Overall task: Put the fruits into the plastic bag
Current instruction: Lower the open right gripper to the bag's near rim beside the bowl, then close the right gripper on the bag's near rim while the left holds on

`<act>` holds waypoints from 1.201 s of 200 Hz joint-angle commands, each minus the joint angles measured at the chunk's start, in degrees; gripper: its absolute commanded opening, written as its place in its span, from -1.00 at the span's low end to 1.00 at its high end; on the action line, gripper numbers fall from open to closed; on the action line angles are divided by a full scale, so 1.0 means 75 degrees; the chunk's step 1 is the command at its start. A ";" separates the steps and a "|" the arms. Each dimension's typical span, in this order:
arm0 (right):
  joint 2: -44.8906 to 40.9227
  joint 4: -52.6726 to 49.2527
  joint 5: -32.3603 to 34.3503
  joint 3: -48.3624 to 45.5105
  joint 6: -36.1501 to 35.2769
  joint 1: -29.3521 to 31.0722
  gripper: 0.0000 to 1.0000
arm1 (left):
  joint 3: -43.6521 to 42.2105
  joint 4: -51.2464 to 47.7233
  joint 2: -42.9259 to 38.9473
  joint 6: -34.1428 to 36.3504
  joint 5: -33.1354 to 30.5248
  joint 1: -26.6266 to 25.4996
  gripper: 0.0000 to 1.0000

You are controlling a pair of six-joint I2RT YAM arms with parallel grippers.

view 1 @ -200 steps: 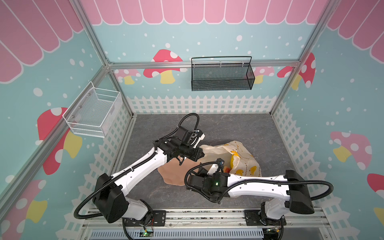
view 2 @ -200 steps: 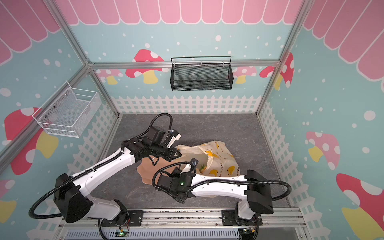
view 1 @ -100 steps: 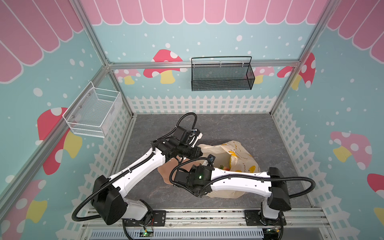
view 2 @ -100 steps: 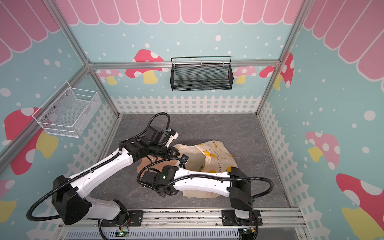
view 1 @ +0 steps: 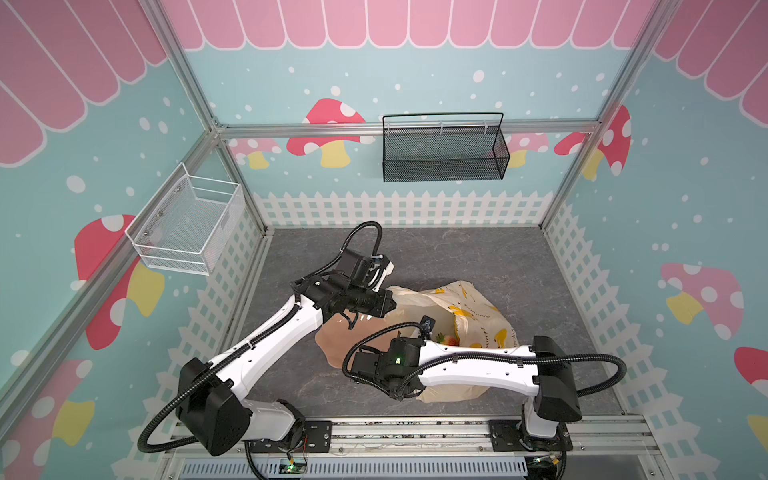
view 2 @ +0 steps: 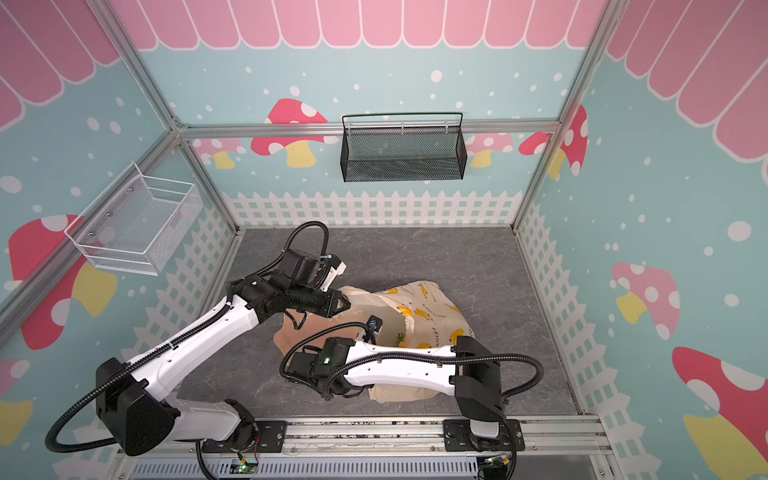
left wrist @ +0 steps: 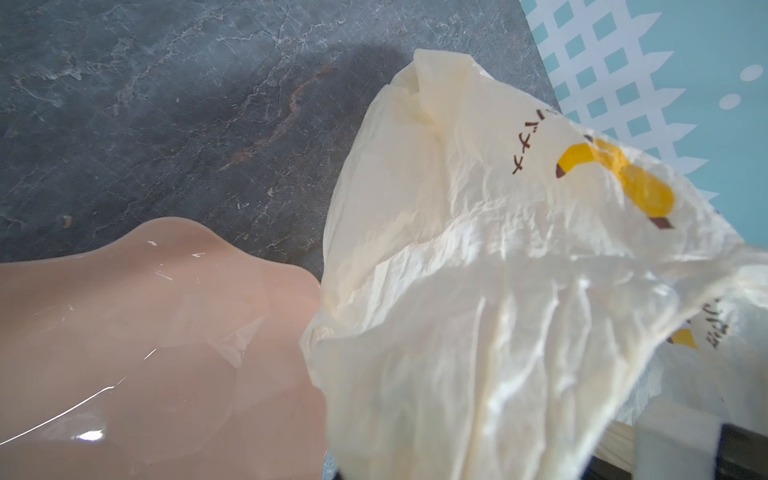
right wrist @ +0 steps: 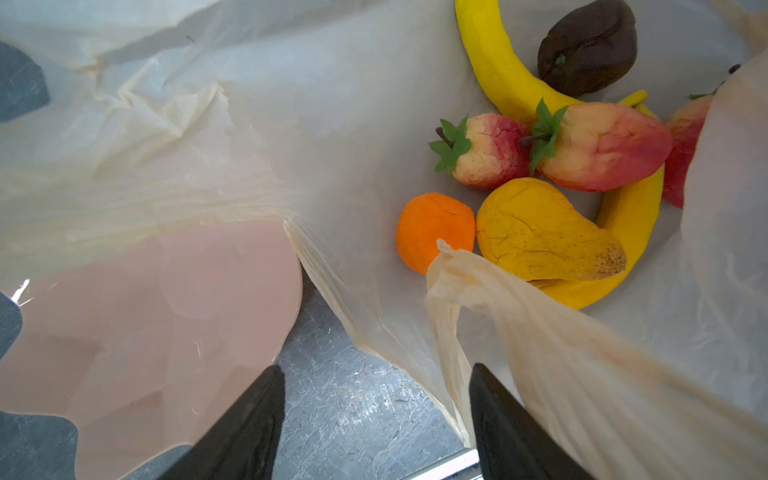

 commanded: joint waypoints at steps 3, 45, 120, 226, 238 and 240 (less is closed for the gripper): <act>-0.0196 -0.0349 -0.0250 -0.0031 0.0169 0.0102 0.45 | 0.0191 -0.0174 -0.0151 -0.0179 -0.0104 0.0174 -1.00; -0.0611 -0.0350 -0.0443 -0.0905 0.0577 0.0249 0.52 | 0.0273 -0.0169 -0.0084 -0.0315 -0.0031 0.0412 -1.00; -0.1846 -0.0349 -0.0068 -0.2658 0.1624 0.0181 0.61 | 0.0300 -0.0002 -0.0040 -0.0694 0.0431 0.0386 -1.00; -0.2717 -0.0054 0.0791 -0.2317 0.0378 0.0158 -1.00 | 0.0647 0.0209 0.0296 -0.0790 0.0448 0.0154 -1.00; -0.2832 0.0067 0.0992 -0.2203 0.0200 0.0162 -1.00 | 0.0665 0.0212 0.0317 -0.0766 0.0416 0.0162 -1.00; -0.2856 0.0089 0.1021 -0.2178 0.0165 0.0157 -1.00 | 0.0667 0.0209 0.0317 -0.0762 0.0413 0.0169 -1.00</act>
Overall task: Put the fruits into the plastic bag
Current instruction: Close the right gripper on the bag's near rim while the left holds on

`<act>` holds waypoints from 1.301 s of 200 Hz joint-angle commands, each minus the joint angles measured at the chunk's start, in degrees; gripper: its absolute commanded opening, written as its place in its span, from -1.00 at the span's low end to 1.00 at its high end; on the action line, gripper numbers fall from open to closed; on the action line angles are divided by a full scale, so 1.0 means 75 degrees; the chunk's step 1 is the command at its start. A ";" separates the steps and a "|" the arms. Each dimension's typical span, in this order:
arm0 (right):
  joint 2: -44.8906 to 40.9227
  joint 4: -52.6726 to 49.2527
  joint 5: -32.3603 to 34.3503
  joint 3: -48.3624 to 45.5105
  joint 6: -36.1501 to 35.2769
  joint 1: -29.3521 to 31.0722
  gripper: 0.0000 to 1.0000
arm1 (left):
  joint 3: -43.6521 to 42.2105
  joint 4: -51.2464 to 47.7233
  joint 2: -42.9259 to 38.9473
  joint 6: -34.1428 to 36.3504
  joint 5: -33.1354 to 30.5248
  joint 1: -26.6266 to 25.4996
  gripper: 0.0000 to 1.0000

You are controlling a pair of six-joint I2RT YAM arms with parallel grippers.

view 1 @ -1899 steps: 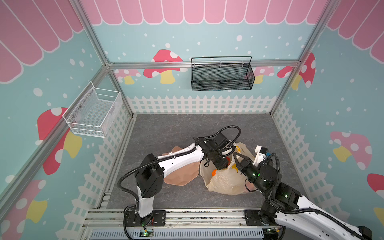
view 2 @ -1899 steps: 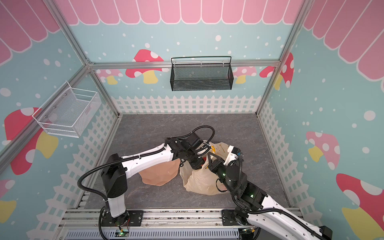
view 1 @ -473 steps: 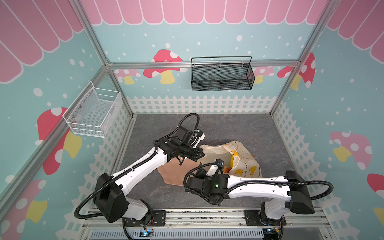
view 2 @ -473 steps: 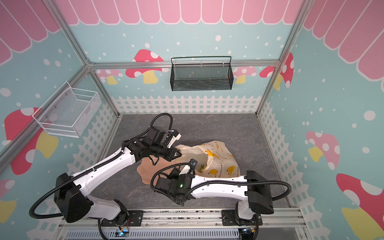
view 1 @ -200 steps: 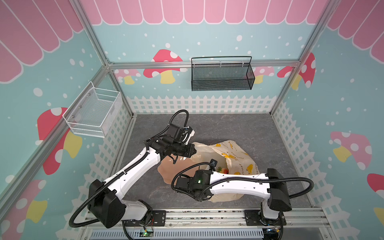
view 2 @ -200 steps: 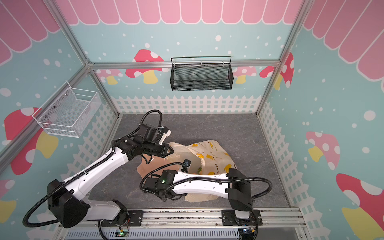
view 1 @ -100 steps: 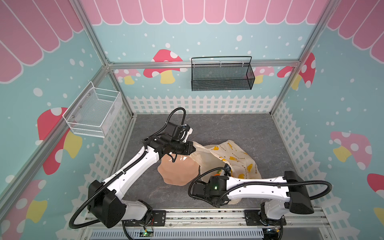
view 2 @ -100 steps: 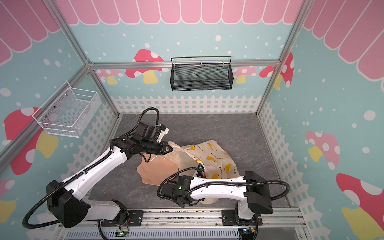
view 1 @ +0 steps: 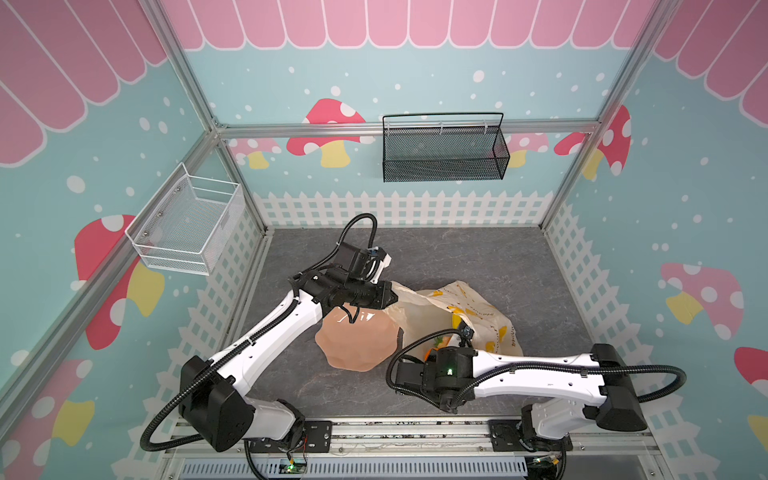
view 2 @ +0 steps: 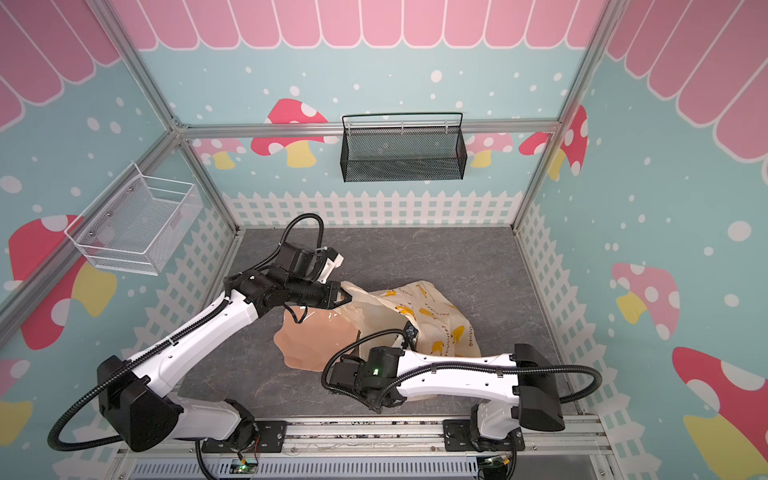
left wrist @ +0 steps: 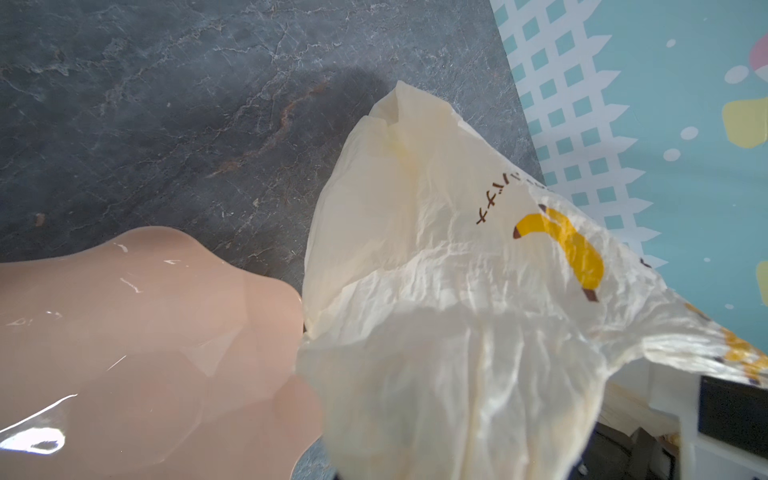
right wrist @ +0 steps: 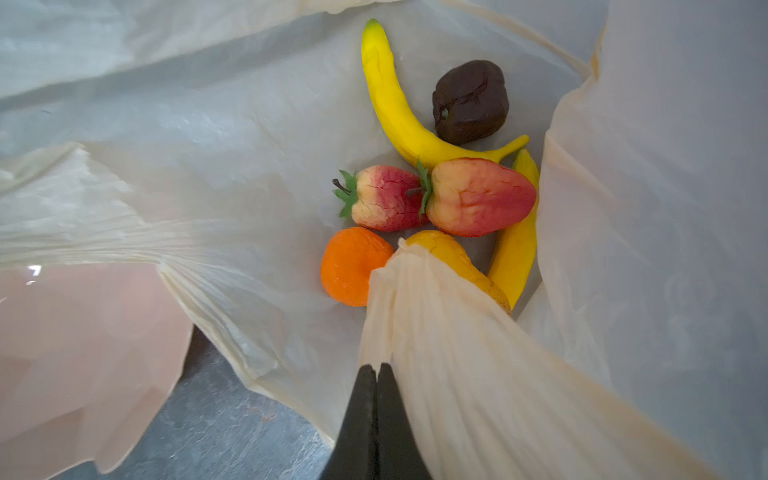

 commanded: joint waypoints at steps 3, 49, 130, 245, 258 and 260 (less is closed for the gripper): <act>-0.0268 0.0081 0.0668 0.0298 0.0044 0.0011 -1.00 | 0.0256 0.0094 0.0096 -0.0041 -0.0006 -0.0001 -1.00; -0.0538 0.0260 0.0550 0.0629 -0.0242 0.0019 -0.60 | 0.0333 0.0104 0.0137 -0.0015 -0.0016 0.0064 -1.00; -0.1437 0.1756 0.0495 0.0663 -0.2541 0.0015 0.31 | 0.0551 0.0051 0.0196 -0.0043 0.0028 0.0380 -1.00; -0.0012 0.1707 -0.2902 0.2483 -0.9035 -0.1249 0.35 | 0.0844 0.0204 0.0521 -0.0076 0.0483 0.0384 -1.00; 0.0282 0.1308 -0.3239 0.2821 -0.9650 -0.1467 0.35 | 0.0832 0.0201 0.0525 -0.0048 0.0510 0.0384 -1.00; 0.0341 0.1239 -0.3283 0.2887 -0.9757 -0.1494 0.35 | 0.0835 0.0199 0.0521 -0.0042 0.0518 0.0387 -1.00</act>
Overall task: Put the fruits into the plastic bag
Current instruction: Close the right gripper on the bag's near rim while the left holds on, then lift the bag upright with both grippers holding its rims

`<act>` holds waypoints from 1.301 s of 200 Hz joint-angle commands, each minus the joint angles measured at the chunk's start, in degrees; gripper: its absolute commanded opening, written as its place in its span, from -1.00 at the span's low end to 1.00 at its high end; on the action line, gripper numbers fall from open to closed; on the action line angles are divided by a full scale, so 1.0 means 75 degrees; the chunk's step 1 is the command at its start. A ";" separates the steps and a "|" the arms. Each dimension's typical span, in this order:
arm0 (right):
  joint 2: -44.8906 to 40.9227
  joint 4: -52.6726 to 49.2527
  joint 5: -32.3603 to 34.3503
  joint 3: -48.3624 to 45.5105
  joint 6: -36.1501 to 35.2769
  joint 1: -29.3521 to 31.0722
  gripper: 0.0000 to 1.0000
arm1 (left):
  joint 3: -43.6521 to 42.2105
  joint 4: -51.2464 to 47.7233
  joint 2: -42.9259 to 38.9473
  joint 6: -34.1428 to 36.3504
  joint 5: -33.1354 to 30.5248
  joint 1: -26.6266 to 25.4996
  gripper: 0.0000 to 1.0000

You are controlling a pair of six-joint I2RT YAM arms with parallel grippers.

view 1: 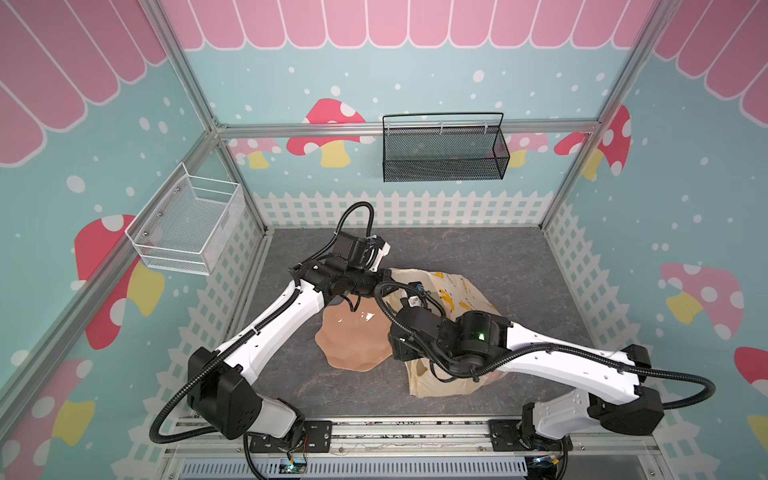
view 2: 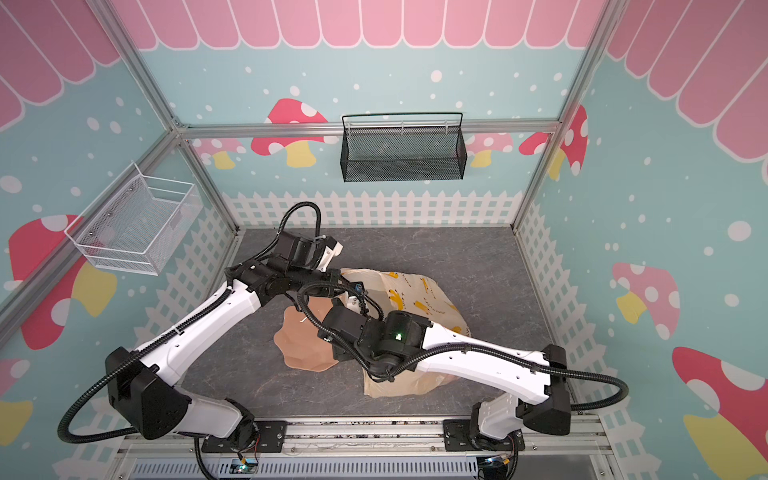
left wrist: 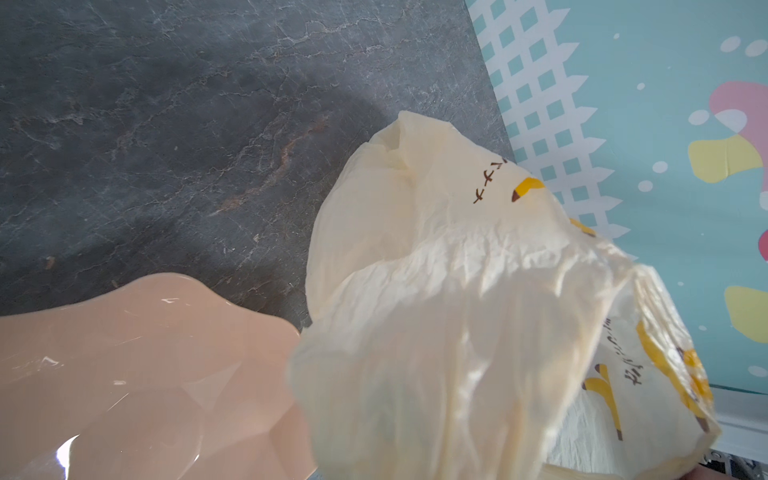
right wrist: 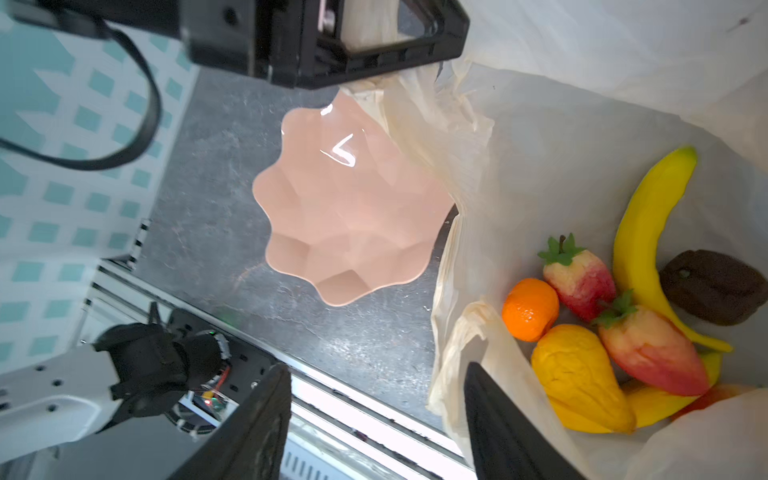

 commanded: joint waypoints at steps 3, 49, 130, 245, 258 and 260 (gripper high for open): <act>0.0438 -0.1014 -0.1065 0.0672 -0.2006 -0.0358 0.35 | 0.0203 0.0121 0.0057 -0.0009 0.0204 0.0037 -1.00; 0.1780 -0.2355 -0.1788 0.1718 -0.3405 -0.0825 0.35 | 0.0208 0.0135 0.0101 0.0014 0.0249 0.0035 -1.00; 0.1957 -0.2511 -0.2036 0.1224 -0.3963 -0.1315 0.28 | 0.0220 0.0134 0.0189 0.0067 0.0232 0.0031 -1.00; 0.1811 -0.1899 -0.2681 0.0137 -0.4234 -0.1495 -0.07 | 0.0169 0.0155 0.0231 0.0081 0.0180 0.0037 -1.00; 0.1784 -0.1778 -0.2644 0.0165 -0.4177 -0.1497 -0.31 | 0.0156 0.0149 0.0228 0.0085 0.0169 0.0037 -1.00; 0.1788 -0.1778 -0.2621 0.0170 -0.4163 -0.1498 -0.36 | 0.0156 0.0156 0.0224 0.0085 0.0168 0.0032 -1.00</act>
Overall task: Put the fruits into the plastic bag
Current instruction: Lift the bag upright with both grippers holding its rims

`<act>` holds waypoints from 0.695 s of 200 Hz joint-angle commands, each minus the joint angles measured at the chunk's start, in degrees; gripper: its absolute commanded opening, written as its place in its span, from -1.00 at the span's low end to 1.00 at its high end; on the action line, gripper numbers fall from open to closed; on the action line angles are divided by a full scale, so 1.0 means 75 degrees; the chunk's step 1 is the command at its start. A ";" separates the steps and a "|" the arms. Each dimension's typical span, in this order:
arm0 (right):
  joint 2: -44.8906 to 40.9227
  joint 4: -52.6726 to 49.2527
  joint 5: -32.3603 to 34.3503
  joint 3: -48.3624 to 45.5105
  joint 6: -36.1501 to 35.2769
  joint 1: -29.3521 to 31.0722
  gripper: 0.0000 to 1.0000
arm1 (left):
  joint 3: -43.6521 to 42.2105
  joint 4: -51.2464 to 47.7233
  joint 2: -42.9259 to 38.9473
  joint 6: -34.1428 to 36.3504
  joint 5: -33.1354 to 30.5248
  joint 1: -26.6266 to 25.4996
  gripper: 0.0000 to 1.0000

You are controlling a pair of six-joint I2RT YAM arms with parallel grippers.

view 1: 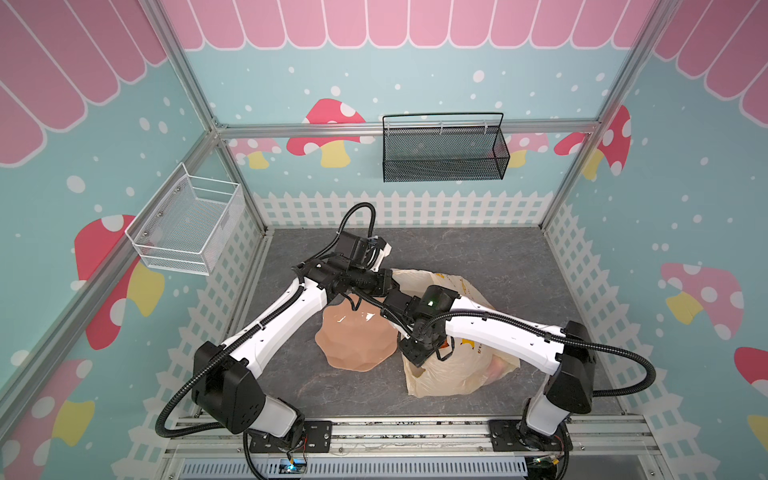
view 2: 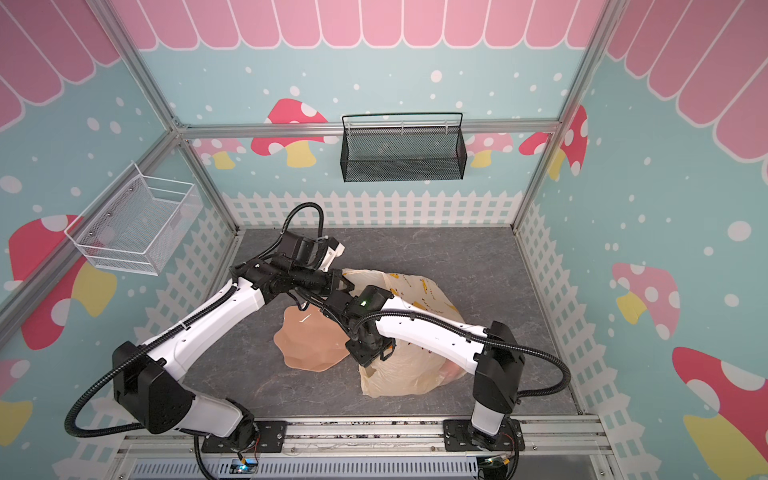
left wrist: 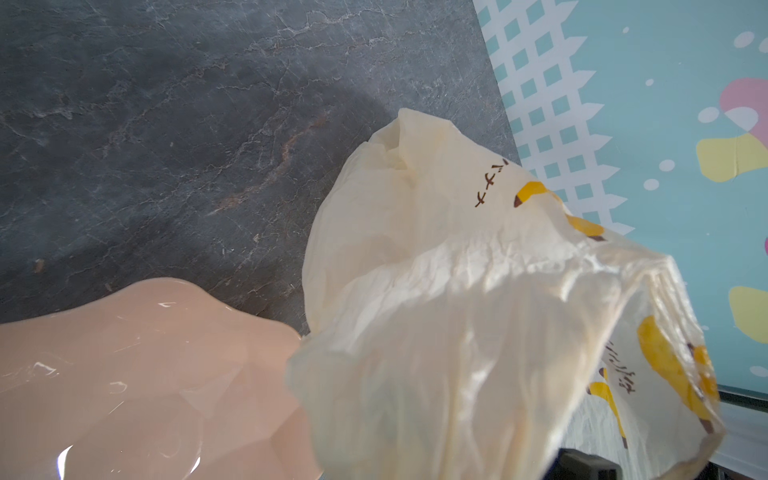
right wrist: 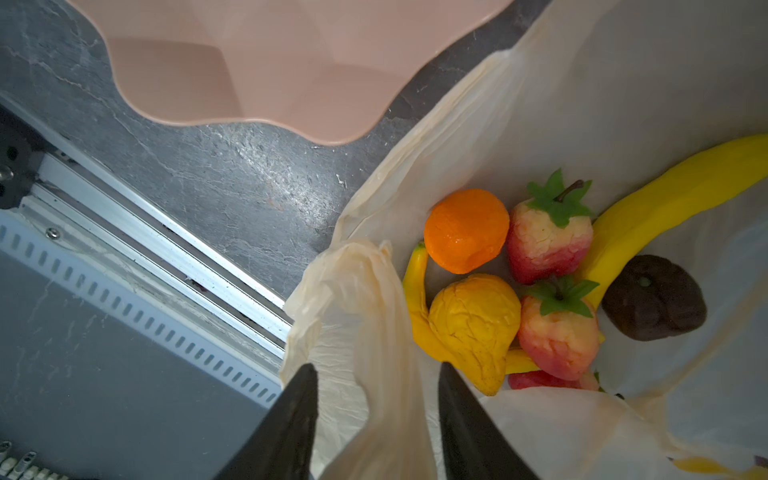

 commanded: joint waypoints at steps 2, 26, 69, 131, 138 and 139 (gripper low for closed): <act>-0.0123 0.0256 -0.0042 0.0005 0.0008 -0.0044 -0.41 | 0.0156 0.0076 -0.0016 0.0024 0.0080 -0.0015 -1.00; -0.0259 0.0398 0.0265 0.0091 0.0268 -0.0042 -0.89 | 0.0190 0.0082 -0.0023 -0.0039 0.0127 0.0016 -1.00; -0.1472 0.0689 0.1381 0.0569 0.1034 -0.0048 -1.00 | 0.0694 0.0033 0.0078 -0.0341 0.0207 0.0271 -1.00; -0.3969 0.1529 0.2915 0.0998 0.1172 -0.0091 -1.00 | 0.3451 -0.0071 0.1290 -0.1289 0.0581 0.0483 -1.00; -0.4165 0.1619 0.3070 0.1079 0.1145 -0.0091 -1.00 | 0.3950 -0.0215 0.1500 -0.1339 0.0582 0.0511 -1.00; -0.4190 0.1631 0.3090 0.1090 0.1138 -0.0093 -1.00 | 0.4027 -0.0251 0.1532 -0.1343 0.0583 0.0523 -1.00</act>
